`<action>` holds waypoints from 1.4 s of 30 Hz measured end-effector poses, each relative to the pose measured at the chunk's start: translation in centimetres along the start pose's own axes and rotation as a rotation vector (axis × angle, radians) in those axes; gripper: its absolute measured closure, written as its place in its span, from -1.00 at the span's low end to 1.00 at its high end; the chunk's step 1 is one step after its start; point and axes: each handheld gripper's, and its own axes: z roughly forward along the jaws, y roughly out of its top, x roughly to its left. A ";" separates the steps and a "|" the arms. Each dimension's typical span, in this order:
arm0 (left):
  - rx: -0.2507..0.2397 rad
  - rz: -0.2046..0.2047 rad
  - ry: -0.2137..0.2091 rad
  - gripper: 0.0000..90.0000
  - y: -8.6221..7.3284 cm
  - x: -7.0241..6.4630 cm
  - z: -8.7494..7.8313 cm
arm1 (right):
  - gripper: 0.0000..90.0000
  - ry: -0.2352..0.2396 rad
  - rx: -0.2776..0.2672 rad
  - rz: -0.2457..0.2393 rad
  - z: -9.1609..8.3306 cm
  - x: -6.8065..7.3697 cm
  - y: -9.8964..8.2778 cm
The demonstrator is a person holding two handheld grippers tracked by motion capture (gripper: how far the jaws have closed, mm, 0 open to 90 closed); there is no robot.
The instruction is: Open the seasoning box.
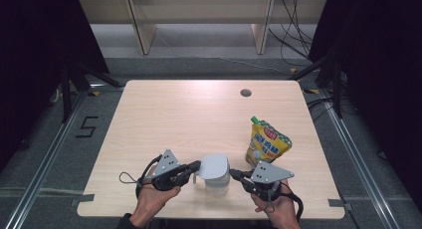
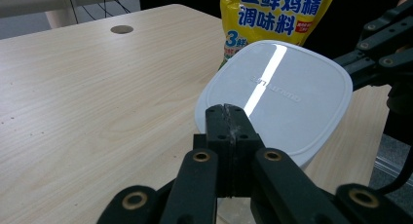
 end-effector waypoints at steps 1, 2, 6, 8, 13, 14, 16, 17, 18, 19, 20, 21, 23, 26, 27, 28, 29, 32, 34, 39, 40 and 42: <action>0.000 0.000 0.001 0.98 0.0 0.0 0.0 | 1.00 -0.006 -0.011 0.000 0.1 0.1 0.1; 0.000 0.000 0.001 0.98 0.0 0.0 0.0 | 1.00 0.003 -0.001 -0.004 0.0 0.1 0.3; -0.008 -0.018 -0.008 0.97 -0.1 0.1 0.0 | 1.00 0.008 -0.013 -0.017 0.1 0.2 0.8; -0.006 -0.048 -0.003 0.90 -0.2 0.2 -0.1 | 1.00 -0.001 -0.017 -0.029 0.3 0.3 0.9; 0.000 -0.033 0.038 0.45 -0.9 0.7 -1.3 | 1.00 0.008 -0.025 -0.023 0.5 0.4 1.4; -0.004 -0.041 0.039 0.41 -1.1 0.9 -1.6 | 1.00 0.014 -0.012 -0.024 0.6 0.5 1.6; -0.003 -0.041 0.043 0.29 -1.7 1.3 -2.1 | 1.00 0.005 -0.030 -0.054 1.0 0.6 1.9; 0.011 -0.043 0.047 0.25 -2.0 1.4 -2.4 | 1.00 0.021 -0.022 -0.038 1.1 0.8 2.0; 0.017 -0.043 0.043 0.20 -2.2 1.5 -2.5 | 1.00 0.022 -0.025 -0.048 1.2 0.9 2.2; 0.027 -0.037 0.057 0.17 -2.7 1.6 -2.8 | 1.00 0.017 -0.030 -0.050 1.3 1.1 2.4; 0.031 -0.058 0.060 0.13 -3.0 1.6 -2.9 | 1.00 0.015 -0.025 -0.048 1.4 1.3 2.6; 0.033 -0.062 0.053 0.10 -3.5 1.8 -2.9 | 1.00 0.017 -0.034 -0.064 1.5 1.3 2.8; 0.056 -0.051 0.064 0.02 -4.2 1.8 -3.1 | 1.00 0.024 -0.034 -0.072 1.8 1.4 3.2; 0.089 -0.049 0.063 -0.09 -5.2 1.7 -3.2 | 1.00 0.030 -0.045 -0.082 2.3 1.9 3.8; 0.100 -0.048 0.063 -0.12 -5.6 1.6 -3.3 | 1.00 0.030 -0.051 -0.089 2.5 2.0 4.0; 0.107 -0.046 0.059 -0.16 -5.9 1.6 -3.3 | 1.00 0.029 -0.051 -0.090 2.7 2.3 4.2; 0.116 -0.049 0.058 -0.16 -6.2 1.5 -3.3 | 1.00 0.034 -0.053 -0.093 2.9 2.5 4.3; 0.141 -0.035 0.055 -0.21 -6.6 1.2 -3.1 | 1.00 0.059 -0.051 -0.107 3.6 3.0 4.8; 0.146 -0.031 0.044 -0.23 -6.7 1.1 -3.0 | 1.00 0.065 -0.050 -0.119 4.0 3.3 5.0; 0.143 -0.020 0.044 -0.28 -6.7 0.9 -3.0 | 0.99 0.068 -0.058 -0.110 3.9 3.4 5.1; 0.138 -0.025 0.045 -0.30 -6.8 0.9 -3.0 | 0.98 0.067 -0.057 -0.110 3.7 3.1 5.0; 0.138 -0.015 0.048 -0.32 -6.7 1.0 -3.2 | 0.94 0.044 -0.070 -0.099 3.1 2.7 4.7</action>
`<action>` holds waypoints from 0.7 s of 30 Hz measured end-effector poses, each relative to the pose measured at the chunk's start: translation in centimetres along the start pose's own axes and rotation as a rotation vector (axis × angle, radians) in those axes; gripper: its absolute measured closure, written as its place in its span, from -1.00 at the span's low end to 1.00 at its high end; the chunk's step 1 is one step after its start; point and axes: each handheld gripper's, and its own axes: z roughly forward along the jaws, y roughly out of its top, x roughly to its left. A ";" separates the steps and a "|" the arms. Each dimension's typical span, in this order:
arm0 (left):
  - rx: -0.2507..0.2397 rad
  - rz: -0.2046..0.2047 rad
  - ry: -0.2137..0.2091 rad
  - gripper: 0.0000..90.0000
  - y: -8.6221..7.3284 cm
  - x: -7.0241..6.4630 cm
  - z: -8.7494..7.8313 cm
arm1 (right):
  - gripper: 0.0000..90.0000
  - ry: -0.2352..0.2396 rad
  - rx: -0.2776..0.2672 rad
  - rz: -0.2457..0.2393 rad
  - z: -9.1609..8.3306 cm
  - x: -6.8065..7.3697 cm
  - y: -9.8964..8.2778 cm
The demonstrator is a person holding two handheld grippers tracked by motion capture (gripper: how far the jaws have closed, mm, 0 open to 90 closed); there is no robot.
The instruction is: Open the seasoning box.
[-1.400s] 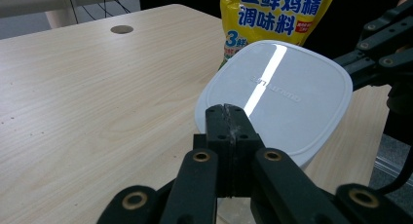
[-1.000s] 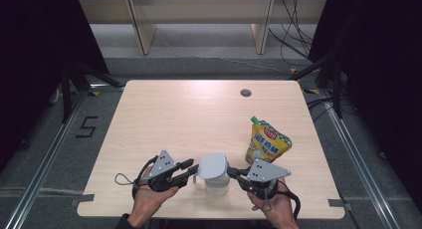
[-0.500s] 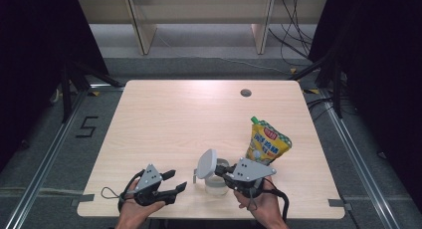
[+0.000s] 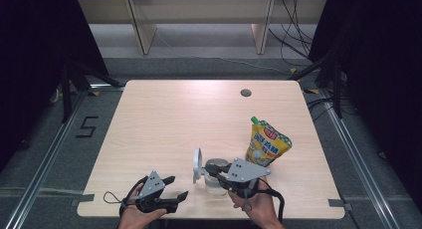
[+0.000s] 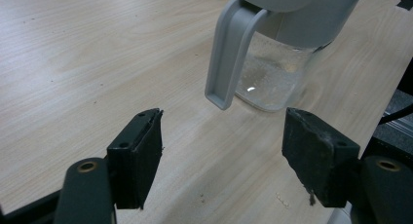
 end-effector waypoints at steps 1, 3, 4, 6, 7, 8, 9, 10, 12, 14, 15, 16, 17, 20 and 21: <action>-0.002 0.009 -0.001 -0.33 0.0 0.1 -0.1 | 0.93 -0.004 -0.001 0.009 -0.3 -0.1 -0.2; -0.003 0.001 0.008 -0.34 0.0 0.1 -0.3 | 0.90 -0.023 -0.014 0.021 -1.1 -0.6 -0.7; -0.006 -0.018 0.008 -0.35 -0.1 0.0 -0.3 | 0.85 -0.028 -0.004 0.042 -1.8 -0.9 -1.1; -0.008 -0.019 0.009 -0.39 -0.2 0.0 -0.3 | 0.78 -0.050 -0.006 0.051 -2.9 -1.4 -1.8; -0.006 -0.032 0.014 -0.42 -0.4 -0.1 -0.2 | 0.74 -0.055 -0.006 0.060 -3.3 -1.6 -2.1; 0.005 -0.018 0.006 -0.45 -0.4 0.1 -0.2 | 0.66 -0.068 -0.003 0.065 -3.9 -1.9 -2.6; 0.008 -0.012 0.008 -0.47 -0.5 0.1 -0.1 | 0.62 -0.074 0.007 0.079 -4.4 -2.1 -2.9; 0.023 -0.002 0.006 -0.51 -0.5 0.3 -0.2 | 0.59 -0.090 0.004 0.072 -4.9 -2.3 -3.3; 0.030 -0.032 0.016 -0.53 -0.6 0.4 -0.2 | 0.46 -0.107 0.021 0.101 -5.8 -2.6 -4.1; 0.030 -0.026 0.021 -0.56 -0.7 0.5 -0.2 | 0.34 -0.144 0.021 0.122 -6.7 -2.8 -5.1; 0.026 -0.028 0.020 -0.56 -0.7 0.5 -0.1 | 0.32 -0.139 0.032 0.129 -7.1 -3.0 -5.4; 0.024 -0.030 0.024 -0.56 -0.7 0.4 0.0 | 0.29 -0.161 0.033 0.144 -7.7 -3.2 -6.0; 0.024 -0.050 0.028 -0.59 -0.8 0.3 0.1 | 0.25 -0.169 0.031 0.150 -8.2 -3.3 -6.3; 0.035 -0.035 0.024 -0.61 -0.7 0.3 0.1 | 0.18 -0.211 0.061 0.191 -9.7 -3.7 -7.5; 0.039 -0.032 0.028 -0.61 -0.8 0.3 0.1 | 0.16 -0.216 0.059 0.211 -9.9 -3.7 -7.7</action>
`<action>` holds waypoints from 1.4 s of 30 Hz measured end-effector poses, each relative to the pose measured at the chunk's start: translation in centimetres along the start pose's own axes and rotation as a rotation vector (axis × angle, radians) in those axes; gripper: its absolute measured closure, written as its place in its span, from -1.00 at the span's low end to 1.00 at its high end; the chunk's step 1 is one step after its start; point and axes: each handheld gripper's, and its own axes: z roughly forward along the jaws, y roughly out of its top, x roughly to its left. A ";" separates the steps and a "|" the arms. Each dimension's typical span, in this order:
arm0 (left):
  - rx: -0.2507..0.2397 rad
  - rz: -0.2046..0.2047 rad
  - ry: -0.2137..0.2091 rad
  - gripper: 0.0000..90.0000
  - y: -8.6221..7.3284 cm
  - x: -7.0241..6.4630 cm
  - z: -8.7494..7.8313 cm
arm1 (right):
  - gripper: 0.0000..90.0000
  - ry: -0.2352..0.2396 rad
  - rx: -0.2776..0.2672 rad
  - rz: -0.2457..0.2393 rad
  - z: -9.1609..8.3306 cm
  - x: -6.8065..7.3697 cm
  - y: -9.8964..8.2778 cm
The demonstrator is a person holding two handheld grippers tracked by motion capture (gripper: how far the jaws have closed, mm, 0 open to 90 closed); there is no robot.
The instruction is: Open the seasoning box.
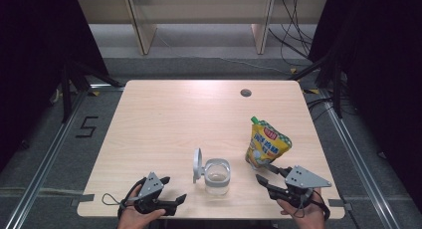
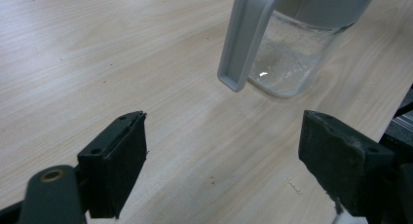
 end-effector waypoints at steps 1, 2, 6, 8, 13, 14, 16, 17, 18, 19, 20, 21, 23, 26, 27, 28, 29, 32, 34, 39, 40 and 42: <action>-0.004 0.000 0.000 -0.61 0.0 0.0 0.0 | 0.13 -0.005 0.001 0.002 -0.2 -0.2 -0.4; -0.002 -0.001 0.004 -0.61 0.0 0.0 0.0 | 0.12 -0.019 0.006 0.008 -0.4 -0.4 -0.6; -0.003 0.004 0.001 -0.62 0.1 0.0 0.0 | 0.03 -0.051 0.021 0.035 -0.7 -1.1 -1.5; -0.005 0.008 -0.002 -0.62 0.1 -0.1 0.1 | -0.03 -0.059 0.042 0.049 -0.7 -1.5 -1.8; -0.021 0.002 -0.005 -0.62 0.2 -0.1 0.1 | -0.23 -0.092 0.060 0.091 -0.6 -2.7 -2.7; -0.021 0.001 -0.006 -0.62 0.2 -0.1 0.1 | -0.26 -0.099 0.058 0.098 -0.5 -2.9 -2.9; -0.014 0.006 -0.005 -0.62 0.2 0.0 0.1 | -0.33 -0.100 0.060 0.128 -0.4 -3.1 -3.1; -0.015 0.006 -0.005 -0.62 0.2 0.0 0.2 | -0.38 -0.118 0.060 0.120 -0.4 -3.3 -3.2; -0.016 0.008 -0.005 -0.62 0.2 0.0 0.2 | -0.47 -0.129 0.070 0.152 -0.2 -3.1 -3.2; -0.016 0.005 -0.007 -0.62 0.3 -0.1 0.2 | -0.54 -0.136 0.075 0.153 -0.1 -3.1 -3.3; -0.014 0.006 -0.006 -0.62 0.4 -0.1 0.3 | -0.54 -0.141 0.080 0.147 0.2 -3.3 -3.5; -0.008 0.012 -0.001 -0.62 0.4 -0.1 0.3 | -0.48 -0.121 0.087 0.128 0.4 -3.5 -3.6; -0.021 0.003 -0.014 -0.62 0.5 -0.3 0.6 | -0.53 -0.116 0.093 0.126 0.8 -3.7 -3.9; -0.021 -0.001 -0.019 -0.62 0.5 -0.4 0.6 | -0.59 -0.130 0.094 0.132 1.2 -4.0 -4.0; -0.031 0.000 -0.023 -0.62 0.5 -0.3 0.6 | -0.59 -0.123 0.095 0.123 1.3 -4.1 -3.9; -0.027 -0.002 -0.020 -0.62 0.5 -0.3 0.6 | -0.60 -0.130 0.093 0.116 1.4 -4.1 -4.0; -0.033 -0.011 -0.019 -0.62 0.5 -0.3 0.6 | -0.63 -0.141 0.100 0.141 1.5 -3.9 -4.0; -0.031 -0.028 -0.008 -0.62 0.5 -0.4 0.5 | -0.64 -0.125 0.087 0.111 1.7 -4.0 -4.1; -0.027 -0.006 -0.008 -0.62 0.6 -0.3 0.5 | -0.64 -0.138 0.088 0.105 1.8 -4.1 -4.1; -0.029 0.007 -0.013 -0.62 0.7 -0.4 0.5 | -0.65 -0.133 0.097 0.098 2.5 -4.4 -4.5; -0.029 0.005 -0.015 -0.62 0.7 -0.5 0.6 | -0.64 -0.130 0.096 0.089 2.7 -4.6 -4.6; -0.025 0.007 -0.013 -0.62 0.7 -0.5 0.5 | -0.65 -0.142 0.098 0.092 2.8 -4.7 -4.6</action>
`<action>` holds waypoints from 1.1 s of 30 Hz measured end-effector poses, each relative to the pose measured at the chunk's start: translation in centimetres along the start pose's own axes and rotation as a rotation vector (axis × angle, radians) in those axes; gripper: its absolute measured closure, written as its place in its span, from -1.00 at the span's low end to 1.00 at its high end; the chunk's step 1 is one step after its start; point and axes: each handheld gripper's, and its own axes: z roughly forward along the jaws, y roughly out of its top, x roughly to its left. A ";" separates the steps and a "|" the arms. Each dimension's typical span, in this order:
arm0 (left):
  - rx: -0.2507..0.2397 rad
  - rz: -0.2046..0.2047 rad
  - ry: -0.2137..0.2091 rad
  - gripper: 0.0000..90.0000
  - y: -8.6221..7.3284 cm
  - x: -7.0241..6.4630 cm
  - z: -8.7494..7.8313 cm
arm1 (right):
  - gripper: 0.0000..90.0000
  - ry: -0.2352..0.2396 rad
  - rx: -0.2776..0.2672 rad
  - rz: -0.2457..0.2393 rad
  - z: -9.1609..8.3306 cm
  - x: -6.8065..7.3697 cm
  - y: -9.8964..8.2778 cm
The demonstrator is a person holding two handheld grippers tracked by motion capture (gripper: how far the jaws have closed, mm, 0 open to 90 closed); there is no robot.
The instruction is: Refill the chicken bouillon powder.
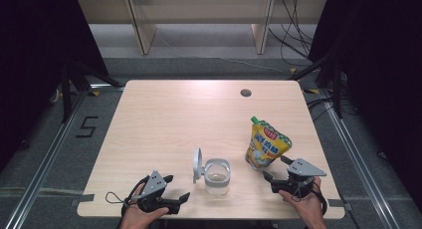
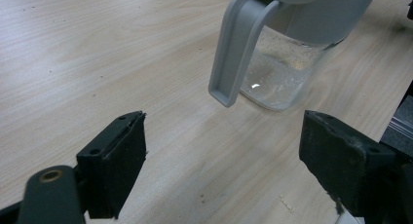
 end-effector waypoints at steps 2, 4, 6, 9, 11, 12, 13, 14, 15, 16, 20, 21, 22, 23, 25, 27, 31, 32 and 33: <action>-0.006 -0.028 -0.001 -0.62 -0.1 -0.1 0.1 | -0.65 -0.003 -0.007 0.008 0.3 -0.1 0.0; -0.008 -0.027 0.003 -0.62 0.0 0.0 0.1 | -0.65 -0.008 -0.005 -0.006 0.5 -0.3 0.0; -0.006 -0.023 0.001 -0.62 -0.1 -0.1 0.1 | -0.65 -0.004 0.003 0.005 0.8 -0.3 0.0; -0.005 -0.021 0.006 -0.62 -0.1 -0.2 0.1 | -0.65 -0.033 -0.005 -0.029 1.3 -0.5 0.0; -0.012 0.005 0.006 -0.62 -0.1 -0.1 0.0 | -0.65 -0.051 -0.011 -0.059 1.7 -0.6 0.1; -0.007 0.015 0.017 -0.62 0.0 -0.1 -0.2 | -0.65 -0.050 -0.010 -0.027 1.9 -0.4 0.0; -0.023 -0.010 0.013 -0.62 -0.1 -0.2 -0.1 | -0.65 -0.053 -0.010 -0.063 2.1 -0.7 0.1; -0.018 -0.005 0.016 -0.62 -0.1 -0.1 -0.3 | -0.65 -0.046 -0.010 -0.048 2.2 -0.6 0.2; -0.021 -0.008 0.017 -0.62 -0.1 0.0 -0.3 | -0.65 -0.053 -0.011 -0.063 2.4 -0.7 0.2; -0.018 -0.007 0.028 -0.62 -0.2 0.0 -0.4 | -0.65 -0.052 -0.016 -0.061 2.5 -0.6 0.3; -0.023 -0.011 0.028 -0.62 -0.2 0.2 -0.5 | -0.65 -0.045 -0.036 -0.034 3.3 -0.1 0.6; -0.024 -0.007 0.028 -0.62 -0.2 0.1 -0.5 | -0.65 -0.047 -0.032 -0.068 3.6 -0.3 0.7; -0.028 -0.015 0.027 -0.62 -0.2 0.1 -0.4 | -0.65 -0.050 -0.024 -0.064 3.8 -0.2 0.7; -0.029 -0.021 0.030 -0.62 -0.1 -0.1 -0.4 | -0.65 -0.052 -0.024 -0.050 4.0 -0.2 0.7; -0.017 -0.006 0.024 -0.62 -0.2 0.1 -0.4 | -0.65 -0.046 -0.022 -0.044 4.3 -0.3 0.7; -0.016 -0.005 0.025 -0.62 -0.2 0.0 -0.4 | -0.65 -0.052 -0.041 -0.066 4.5 -0.5 0.8; -0.014 -0.008 0.017 -0.62 -0.2 0.0 -0.4 | -0.64 -0.049 -0.054 -0.035 4.7 -0.3 0.8; -0.013 -0.006 0.018 -0.62 -0.2 0.0 -0.4 | -0.64 -0.049 -0.060 -0.069 4.7 -0.6 0.8; -0.013 -0.008 0.018 -0.62 -0.2 0.0 -0.4 | -0.64 -0.043 -0.066 -0.062 4.7 -0.6 0.9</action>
